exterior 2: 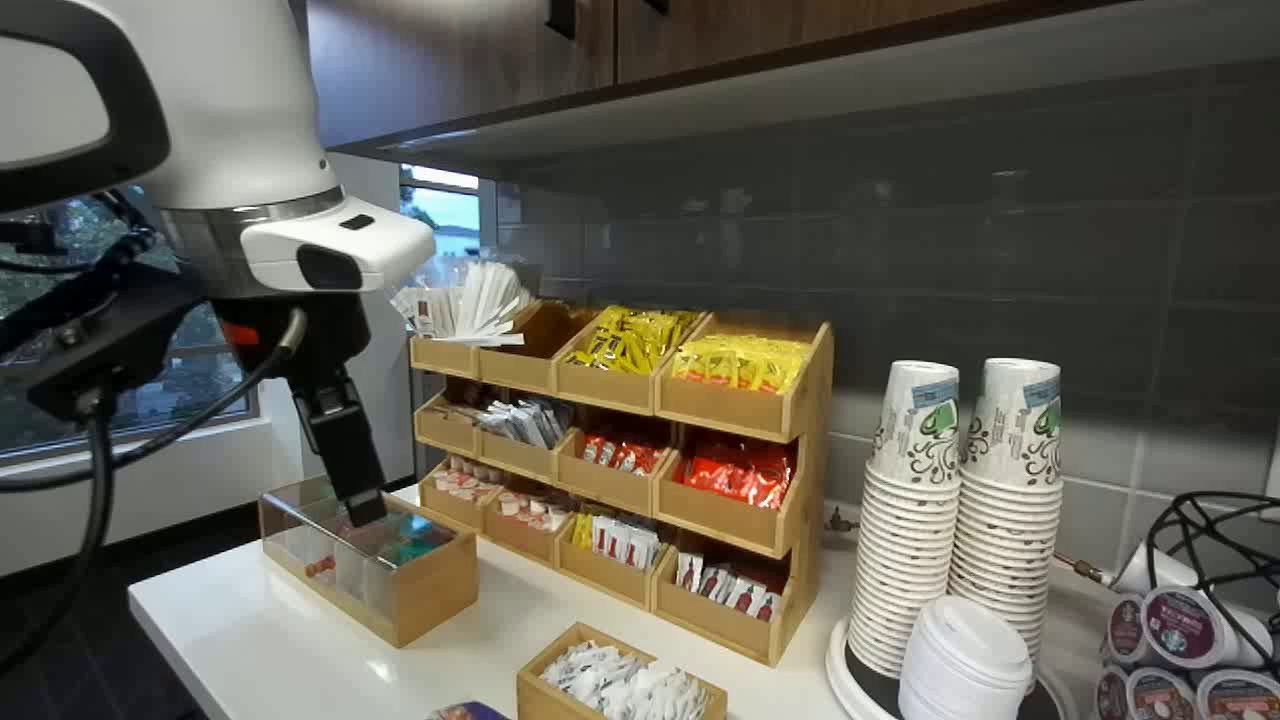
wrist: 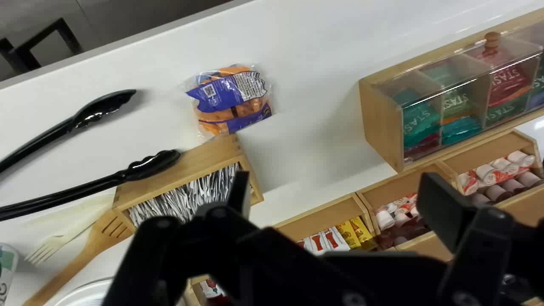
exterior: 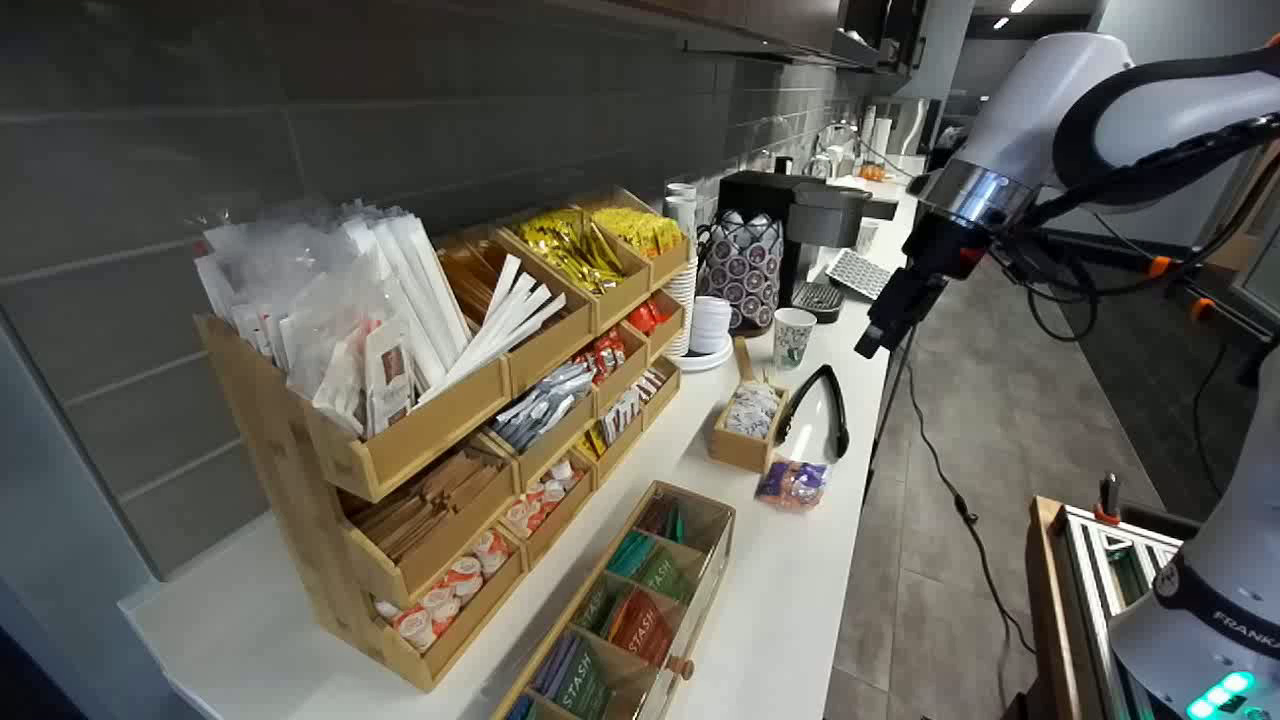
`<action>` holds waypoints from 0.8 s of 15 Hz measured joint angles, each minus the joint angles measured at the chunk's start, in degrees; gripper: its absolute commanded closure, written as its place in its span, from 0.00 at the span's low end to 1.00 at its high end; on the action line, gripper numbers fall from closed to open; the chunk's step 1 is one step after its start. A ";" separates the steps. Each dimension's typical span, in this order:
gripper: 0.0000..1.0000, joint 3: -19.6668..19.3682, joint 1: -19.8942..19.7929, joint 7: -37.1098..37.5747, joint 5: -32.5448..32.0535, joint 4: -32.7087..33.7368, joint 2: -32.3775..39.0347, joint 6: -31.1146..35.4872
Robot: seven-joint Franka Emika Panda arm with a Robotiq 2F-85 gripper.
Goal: Pick up a sachet from the shelf and put it on the table
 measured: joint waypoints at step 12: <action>0.00 0.02 -0.04 -0.02 0.00 -0.07 0.22 0.91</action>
